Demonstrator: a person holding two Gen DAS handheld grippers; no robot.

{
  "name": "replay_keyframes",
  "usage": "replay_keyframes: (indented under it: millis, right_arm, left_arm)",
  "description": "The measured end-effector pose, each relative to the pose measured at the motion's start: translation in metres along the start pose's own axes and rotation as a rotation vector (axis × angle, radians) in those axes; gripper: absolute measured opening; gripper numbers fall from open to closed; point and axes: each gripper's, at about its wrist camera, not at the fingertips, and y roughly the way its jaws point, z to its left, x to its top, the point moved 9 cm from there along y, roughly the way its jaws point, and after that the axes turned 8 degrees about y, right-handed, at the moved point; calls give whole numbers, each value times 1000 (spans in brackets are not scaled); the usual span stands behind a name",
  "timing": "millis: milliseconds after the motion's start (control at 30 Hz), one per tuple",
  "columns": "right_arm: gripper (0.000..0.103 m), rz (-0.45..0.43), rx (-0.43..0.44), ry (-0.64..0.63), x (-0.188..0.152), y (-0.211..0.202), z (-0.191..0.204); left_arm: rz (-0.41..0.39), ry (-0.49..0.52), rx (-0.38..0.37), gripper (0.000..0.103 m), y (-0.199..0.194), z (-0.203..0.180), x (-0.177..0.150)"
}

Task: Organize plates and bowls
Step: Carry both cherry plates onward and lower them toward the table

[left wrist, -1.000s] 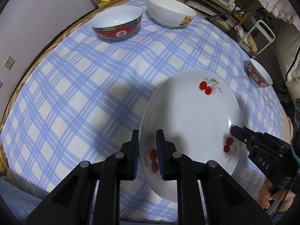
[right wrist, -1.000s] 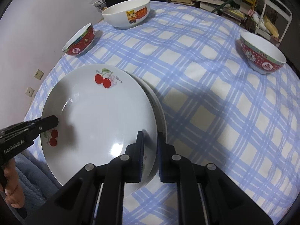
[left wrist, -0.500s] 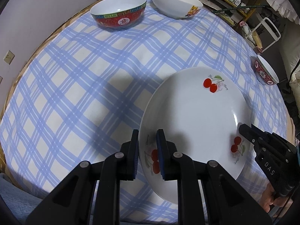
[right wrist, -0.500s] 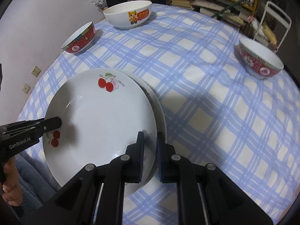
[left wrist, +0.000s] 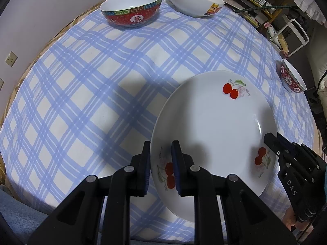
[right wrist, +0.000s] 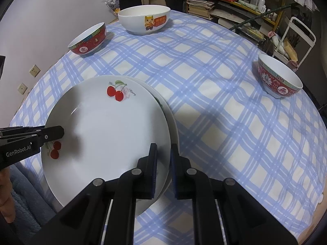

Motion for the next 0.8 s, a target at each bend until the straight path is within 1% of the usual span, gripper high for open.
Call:
replay_keyframes:
  millis: [167, 267, 367, 500, 567, 600, 667, 800]
  right_arm:
    - [13, -23, -21, -31, 0, -2, 2]
    - [13, -27, -7, -26, 1, -3, 2]
    - [13, -30, -8, -21, 2, -3, 1]
    - [13, -34, -34, -31, 2, -4, 1]
    - [13, -30, -74, -53, 1, -3, 0]
    - [13, -33, -83, -59, 0, -3, 0]
    - [14, -29, -78, -48, 0, -3, -3]
    - [14, -10, -32, 13, 0, -2, -8]
  left_arm:
    - [10, -8, 6, 20, 2, 1, -1]
    - [16, -24, -8, 20, 3, 2, -1]
    - [17, -16, -6, 20, 3, 1, -1]
    - [26, -15, -12, 19, 5, 0, -2]
    - [32, -8, -13, 18, 6, -2, -2]
    - [30, 3, 0, 18, 5, -3, -2]
    - [29, 14, 14, 18, 6, -4, -3]
    - [27, 13, 13, 18, 6, -5, -3]
